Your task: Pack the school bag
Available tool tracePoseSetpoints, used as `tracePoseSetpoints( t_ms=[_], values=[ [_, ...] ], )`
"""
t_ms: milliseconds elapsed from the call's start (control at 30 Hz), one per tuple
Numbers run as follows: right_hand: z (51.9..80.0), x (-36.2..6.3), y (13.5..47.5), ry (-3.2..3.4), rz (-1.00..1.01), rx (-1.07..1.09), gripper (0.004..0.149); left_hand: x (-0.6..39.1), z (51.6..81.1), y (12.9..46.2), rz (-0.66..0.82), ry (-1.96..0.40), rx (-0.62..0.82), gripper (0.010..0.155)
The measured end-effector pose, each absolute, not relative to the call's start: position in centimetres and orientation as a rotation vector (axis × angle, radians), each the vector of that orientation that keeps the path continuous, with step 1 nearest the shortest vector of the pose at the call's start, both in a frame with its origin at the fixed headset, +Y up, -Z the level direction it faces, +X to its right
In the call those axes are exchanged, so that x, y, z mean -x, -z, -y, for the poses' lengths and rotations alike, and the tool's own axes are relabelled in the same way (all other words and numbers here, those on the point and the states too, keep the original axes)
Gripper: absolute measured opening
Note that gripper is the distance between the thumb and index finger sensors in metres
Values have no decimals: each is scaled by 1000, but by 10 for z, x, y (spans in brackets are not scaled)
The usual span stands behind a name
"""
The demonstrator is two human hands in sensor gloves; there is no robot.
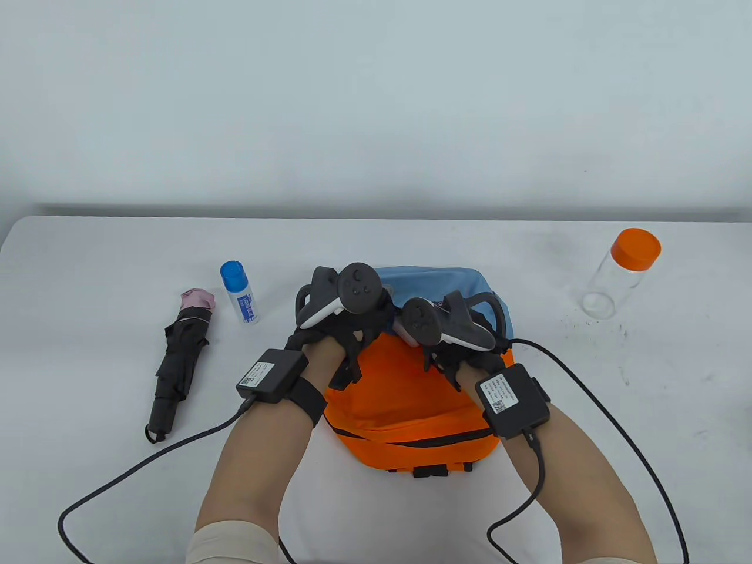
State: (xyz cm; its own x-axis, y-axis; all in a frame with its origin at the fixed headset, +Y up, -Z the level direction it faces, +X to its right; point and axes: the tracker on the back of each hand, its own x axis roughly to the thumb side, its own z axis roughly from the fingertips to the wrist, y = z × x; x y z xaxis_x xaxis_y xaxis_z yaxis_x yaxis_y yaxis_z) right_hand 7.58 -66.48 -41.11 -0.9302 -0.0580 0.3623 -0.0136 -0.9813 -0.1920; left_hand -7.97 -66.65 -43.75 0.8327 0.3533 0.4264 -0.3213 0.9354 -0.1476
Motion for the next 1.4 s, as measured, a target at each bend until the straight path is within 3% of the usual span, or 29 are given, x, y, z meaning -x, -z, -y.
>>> tracePoseSetpoints(
  t_ms=[67, 167, 233, 367, 433, 633, 800, 933, 1133, 1400],
  values=[
    [671, -76, 417, 3025, -193, 423, 52, 80, 667, 435, 471, -386, 65, 43],
    [679, -76, 422, 3091, -76, 360, 92, 82, 668, 434, 466, -391, 61, 44],
    [679, -75, 425, 3014, -103, 273, 96, 81, 668, 433, 479, -390, 51, 44],
    [685, -79, 436, 2855, -159, 146, 92, 84, 667, 430, 490, -397, 35, 44],
    [688, -84, 439, 2865, -273, 101, 81, 84, 667, 427, 502, -394, 22, 45],
    [689, -87, 438, 2908, -217, 163, 70, 89, 666, 424, 495, -325, 37, 50],
    [677, -104, 435, 3093, -91, 269, 69, 125, 611, 420, 416, -106, -160, 56],
    [664, -110, 433, 3157, -82, 323, 58, 172, 586, 432, 207, -73, -134, 73],
    [656, -113, 429, 3164, -98, 350, 62, 224, 608, 447, -6, -110, 69, 80],
    [650, -111, 424, 3162, -18, 371, 67, 236, 643, 452, -60, -14, 123, 71]
  ],
)
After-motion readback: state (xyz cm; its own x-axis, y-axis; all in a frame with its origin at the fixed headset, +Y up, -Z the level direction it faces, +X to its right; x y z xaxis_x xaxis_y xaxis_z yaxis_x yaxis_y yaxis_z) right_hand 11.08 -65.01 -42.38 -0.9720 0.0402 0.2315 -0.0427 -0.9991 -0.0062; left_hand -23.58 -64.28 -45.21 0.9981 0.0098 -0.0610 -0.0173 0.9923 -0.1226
